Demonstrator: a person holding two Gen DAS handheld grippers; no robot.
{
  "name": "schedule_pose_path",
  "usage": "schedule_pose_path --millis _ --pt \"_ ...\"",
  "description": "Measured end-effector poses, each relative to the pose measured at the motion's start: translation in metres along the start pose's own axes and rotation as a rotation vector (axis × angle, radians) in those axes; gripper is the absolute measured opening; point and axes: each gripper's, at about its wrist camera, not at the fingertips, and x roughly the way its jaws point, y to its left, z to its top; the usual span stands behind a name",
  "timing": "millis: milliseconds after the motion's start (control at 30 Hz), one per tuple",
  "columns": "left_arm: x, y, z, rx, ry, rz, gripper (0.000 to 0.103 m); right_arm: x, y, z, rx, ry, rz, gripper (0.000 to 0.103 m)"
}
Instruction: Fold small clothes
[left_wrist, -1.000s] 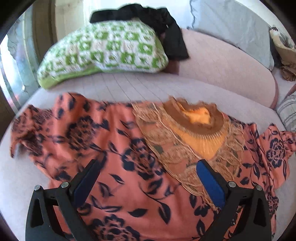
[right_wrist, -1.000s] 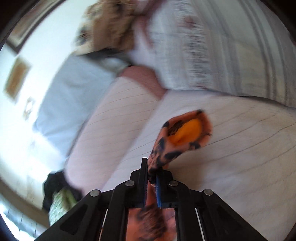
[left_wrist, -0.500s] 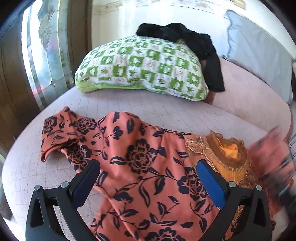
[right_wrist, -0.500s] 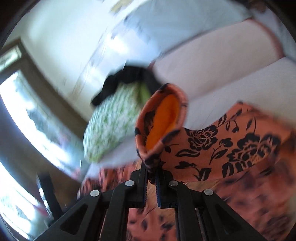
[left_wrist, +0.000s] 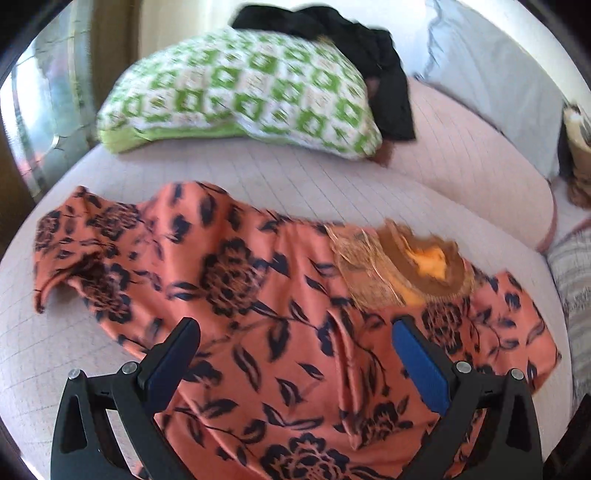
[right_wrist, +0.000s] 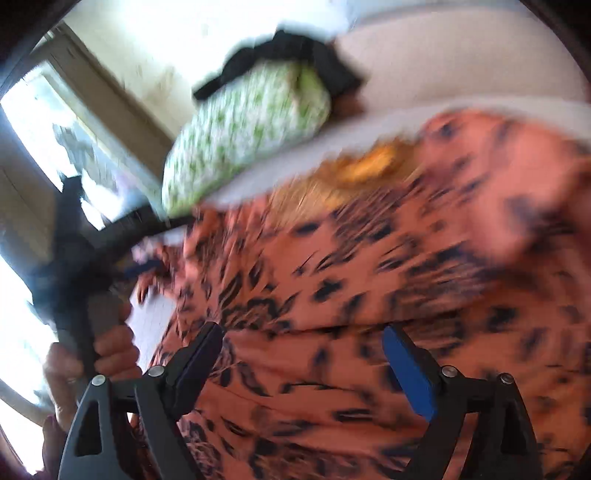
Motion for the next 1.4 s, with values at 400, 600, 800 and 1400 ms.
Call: schedule_pose_path --millis 400,600,800,1400 --pt "0.048 -0.011 -0.022 -0.005 0.261 -0.101 0.048 -0.036 -0.090 -0.014 0.244 -0.144 -0.105 0.057" --pt "0.047 -0.018 -0.024 0.014 0.252 -0.130 0.065 -0.033 -0.086 -0.013 0.222 -0.147 -0.116 0.059" --pt "0.050 -0.027 -0.025 0.038 0.244 -0.162 0.011 -0.030 -0.084 -0.012 0.209 -0.140 -0.139 0.059" --pt "0.011 0.061 0.019 -0.135 -0.016 -0.016 0.006 -0.027 -0.082 -0.013 0.202 -0.130 -0.160 0.059"
